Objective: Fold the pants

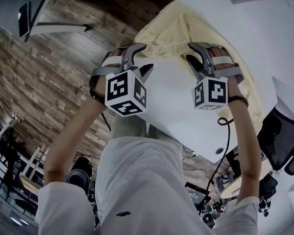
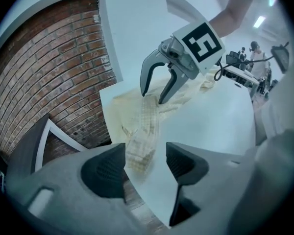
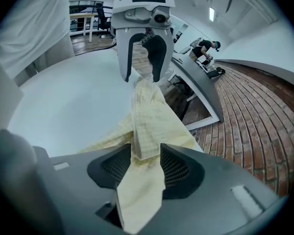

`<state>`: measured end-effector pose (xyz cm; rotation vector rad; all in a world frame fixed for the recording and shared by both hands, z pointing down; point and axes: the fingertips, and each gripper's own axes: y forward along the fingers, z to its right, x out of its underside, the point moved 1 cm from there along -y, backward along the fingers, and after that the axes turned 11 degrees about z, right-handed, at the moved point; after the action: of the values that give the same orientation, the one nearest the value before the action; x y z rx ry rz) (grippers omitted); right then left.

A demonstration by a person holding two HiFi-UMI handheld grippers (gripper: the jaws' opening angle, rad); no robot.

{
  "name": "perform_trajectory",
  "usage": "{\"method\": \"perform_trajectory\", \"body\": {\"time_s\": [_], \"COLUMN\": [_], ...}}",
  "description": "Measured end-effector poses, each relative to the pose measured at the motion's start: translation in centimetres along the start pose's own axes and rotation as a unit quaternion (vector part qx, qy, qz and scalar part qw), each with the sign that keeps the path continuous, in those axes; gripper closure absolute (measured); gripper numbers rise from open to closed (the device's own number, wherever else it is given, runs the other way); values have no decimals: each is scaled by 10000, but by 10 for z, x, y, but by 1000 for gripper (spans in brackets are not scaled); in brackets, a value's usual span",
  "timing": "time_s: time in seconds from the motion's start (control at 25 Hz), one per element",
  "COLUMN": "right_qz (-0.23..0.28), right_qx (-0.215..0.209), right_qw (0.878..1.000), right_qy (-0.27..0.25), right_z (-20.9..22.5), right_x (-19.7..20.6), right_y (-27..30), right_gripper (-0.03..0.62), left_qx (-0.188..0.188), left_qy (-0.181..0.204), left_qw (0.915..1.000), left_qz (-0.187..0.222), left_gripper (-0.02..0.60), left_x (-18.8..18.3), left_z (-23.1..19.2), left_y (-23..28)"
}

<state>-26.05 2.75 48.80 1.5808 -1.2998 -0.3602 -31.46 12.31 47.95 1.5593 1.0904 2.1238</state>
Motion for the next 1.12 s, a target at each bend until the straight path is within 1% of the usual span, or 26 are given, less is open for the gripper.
{"method": "perform_trajectory", "body": {"time_s": [0.08, 0.12, 0.16, 0.2, 0.24, 0.32, 0.4, 0.48, 0.52, 0.6, 0.68, 0.76, 0.84, 0.92, 1.0, 1.12], "right_qz": [-157, -224, -262, -259, -212, -33, 151, 300, 358, 431, 457, 478, 492, 485, 452, 330], "right_qx": [44, 151, 310, 490, 653, 862, 995, 1101, 1142, 1201, 1234, 1273, 1334, 1395, 1453, 1544], "right_qw": [9993, 9985, 9974, 9963, 9958, 9960, 9946, 9916, 9902, 9887, 9887, 9888, 9884, 9880, 9878, 9874], "right_qy": [-324, -483, -603, -650, -599, -229, 240, 602, 719, 791, 713, 613, 540, 459, 336, 57], "right_z": [0, 1, 4, 8, 13, 22, 33, 46, 54, 69, 84, 100, 114, 126, 138, 154], "right_x": [3, 3, 1, -2, -5, -11, -17, -22, -25, -31, -37, -43, -49, -54, -58, -57], "right_y": [3, 4, 4, 3, 0, -7, -13, -20, -23, -28, -30, -29, -24, -19, -14, -5], "right_gripper": [399, 409, 452, 518, 549, 556, 557, 559, 559, 559, 559, 559, 559, 559, 560, 560], "left_qx": [-59, -109, -175, -251, -335, -536, -739, -935, -1053, -1296, -1493, -1604, -1641, -1566, -1361, -897], "left_qy": [-8, -21, -45, -76, -108, -119, -41, 38, 50, -8, -172, -350, -518, -752, -1083, -1629], "left_qw": [10000, 9999, 9998, 9996, 9994, 9985, 9972, 9955, 9943, 9913, 9880, 9856, 9843, 9839, 9838, 9816], "left_qz": [-23, -34, -45, -47, -31, 36, 83, 114, 146, 250, 359, 399, 406, 421, 430, 436], "left_gripper": [316, 316, 316, 316, 316, 322, 333, 343, 368, 443, 549, 560, 560, 560, 560, 561], "left_x": [6, 9, 12, 13, 14, 12, 10, 7, 5, -1, -6, -7, -4, -2, -3, -6], "left_z": [3, 3, 4, 3, 2, -3, -8, -14, -19, -29, -39, -50, -61, -71, -79, -88], "left_y": [2, 3, 3, 4, 5, 7, 7, 6, 5, 0, -7, -14, -19, -25, -30, -34]}}
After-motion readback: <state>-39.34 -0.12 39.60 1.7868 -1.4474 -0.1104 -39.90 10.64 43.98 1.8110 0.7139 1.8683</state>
